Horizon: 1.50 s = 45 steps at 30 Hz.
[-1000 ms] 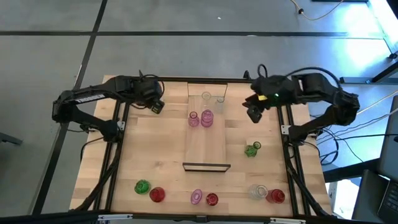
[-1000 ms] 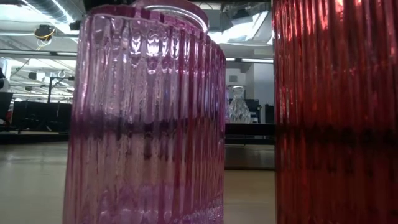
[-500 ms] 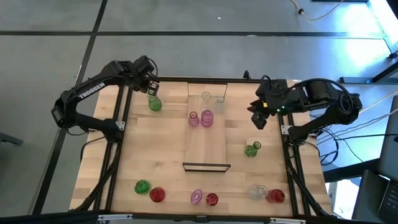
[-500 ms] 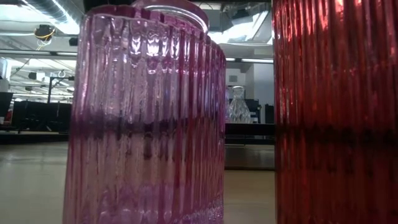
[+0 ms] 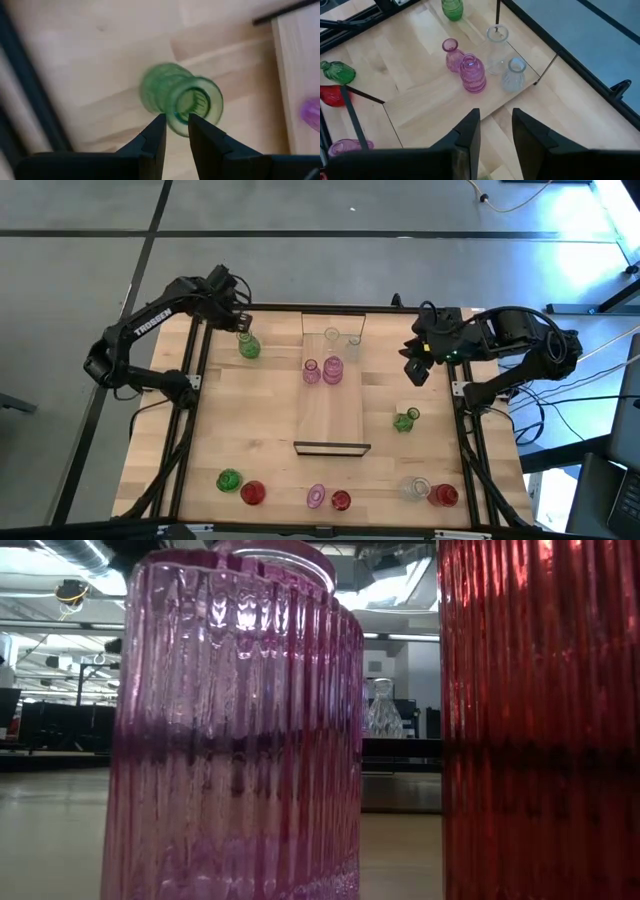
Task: Sort vases onto shelf
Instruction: Put the top green vase on the shelf
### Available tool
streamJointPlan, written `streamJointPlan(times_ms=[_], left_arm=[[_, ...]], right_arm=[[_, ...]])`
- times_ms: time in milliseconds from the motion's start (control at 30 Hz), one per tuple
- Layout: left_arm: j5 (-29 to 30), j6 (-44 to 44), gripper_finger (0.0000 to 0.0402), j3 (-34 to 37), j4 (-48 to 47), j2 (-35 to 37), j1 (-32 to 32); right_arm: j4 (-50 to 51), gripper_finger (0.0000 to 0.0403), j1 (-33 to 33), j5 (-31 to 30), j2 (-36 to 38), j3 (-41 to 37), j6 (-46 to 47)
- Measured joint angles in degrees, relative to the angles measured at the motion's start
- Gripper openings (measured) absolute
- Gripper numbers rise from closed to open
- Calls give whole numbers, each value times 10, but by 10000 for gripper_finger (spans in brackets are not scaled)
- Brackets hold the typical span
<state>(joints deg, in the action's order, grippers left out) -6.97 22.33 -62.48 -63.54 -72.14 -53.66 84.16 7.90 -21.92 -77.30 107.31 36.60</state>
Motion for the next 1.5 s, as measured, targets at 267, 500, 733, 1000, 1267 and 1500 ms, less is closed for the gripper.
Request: streamJointPlan(times_ms=[267,500,733,1000,1267,1500], left_arm=[[-28,26,76,97,61,0,-3],[-71,28,75,133,124,3,-2],[-123,11,48,137,123,17,0],[-114,15,48,103,70,87,42],[-75,121,48,-80,19,121,235],[25,181,48,-248,-1,0,456]], right_arm=[[0,97,0,21,0,0,4],[0,97,0,24,0,0,4],[0,97,0,23,0,0,4],[0,97,0,20,0,0,4],[0,97,0,-14,0,0,4],[0,97,0,-29,0,0,0]])
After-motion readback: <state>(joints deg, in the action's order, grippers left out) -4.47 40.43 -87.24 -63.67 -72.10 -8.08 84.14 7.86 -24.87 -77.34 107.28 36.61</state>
